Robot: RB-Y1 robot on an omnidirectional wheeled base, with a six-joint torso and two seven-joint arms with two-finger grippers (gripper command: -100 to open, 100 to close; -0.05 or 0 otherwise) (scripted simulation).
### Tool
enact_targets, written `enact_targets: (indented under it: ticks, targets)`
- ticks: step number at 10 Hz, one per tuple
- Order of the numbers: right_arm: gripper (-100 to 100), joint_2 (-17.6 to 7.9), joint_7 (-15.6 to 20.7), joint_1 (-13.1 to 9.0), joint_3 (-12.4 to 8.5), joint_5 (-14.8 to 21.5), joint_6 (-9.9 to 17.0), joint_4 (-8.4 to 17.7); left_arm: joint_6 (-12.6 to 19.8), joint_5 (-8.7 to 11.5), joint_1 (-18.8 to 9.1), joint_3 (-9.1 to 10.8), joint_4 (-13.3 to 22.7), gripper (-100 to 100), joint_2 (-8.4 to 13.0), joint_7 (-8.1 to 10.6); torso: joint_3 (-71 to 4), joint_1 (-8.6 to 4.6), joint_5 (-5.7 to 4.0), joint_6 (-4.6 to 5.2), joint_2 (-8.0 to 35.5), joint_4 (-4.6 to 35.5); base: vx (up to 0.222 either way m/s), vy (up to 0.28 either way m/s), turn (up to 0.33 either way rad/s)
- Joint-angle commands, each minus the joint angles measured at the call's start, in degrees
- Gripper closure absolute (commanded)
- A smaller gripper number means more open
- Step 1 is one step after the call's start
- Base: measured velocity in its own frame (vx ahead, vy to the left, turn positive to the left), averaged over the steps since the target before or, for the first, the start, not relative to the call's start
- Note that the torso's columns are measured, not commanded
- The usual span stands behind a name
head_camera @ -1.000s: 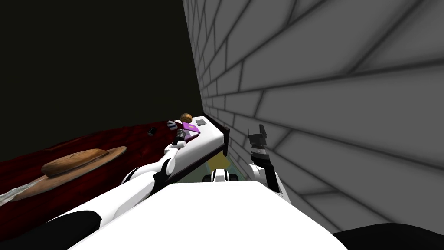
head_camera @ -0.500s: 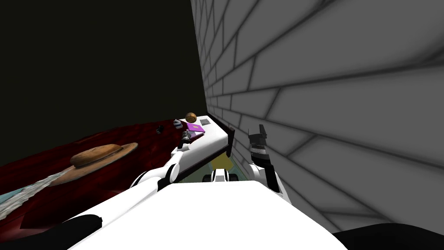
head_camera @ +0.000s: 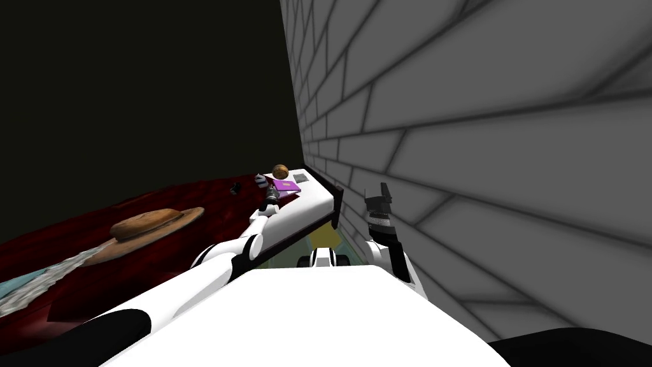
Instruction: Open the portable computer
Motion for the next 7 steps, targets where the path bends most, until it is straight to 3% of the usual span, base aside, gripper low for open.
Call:
enact_targets:
  ticks: [1,2,7]
  targets:
    - [0,0.0,0.0,0.0,0.0,0.0,0.0,0.0,1.3,0.0,-0.8,0.09,-0.5,-100,0.5,0.06,0.0,0.06,0.03,-0.02,-0.1,0.0,-0.021,-0.012,-0.002]
    - [0,0.0,0.0,0.0,0.0,0.0,0.0,0.0,1.6,0.0,-0.9,0.11,-0.6,0,0.6,0.07,-0.1,0.14,0.09,-0.02,-0.2,-0.1,-0.005,-0.004,0.000]
    - [0,0.0,0.0,0.0,0.0,0.0,0.0,0.0,1.7,0.0,-0.6,0.07,-0.4,0,0.5,0.05,0.0,-0.01,0.01,-0.01,0.0,0.0,0.000,0.000,0.000]
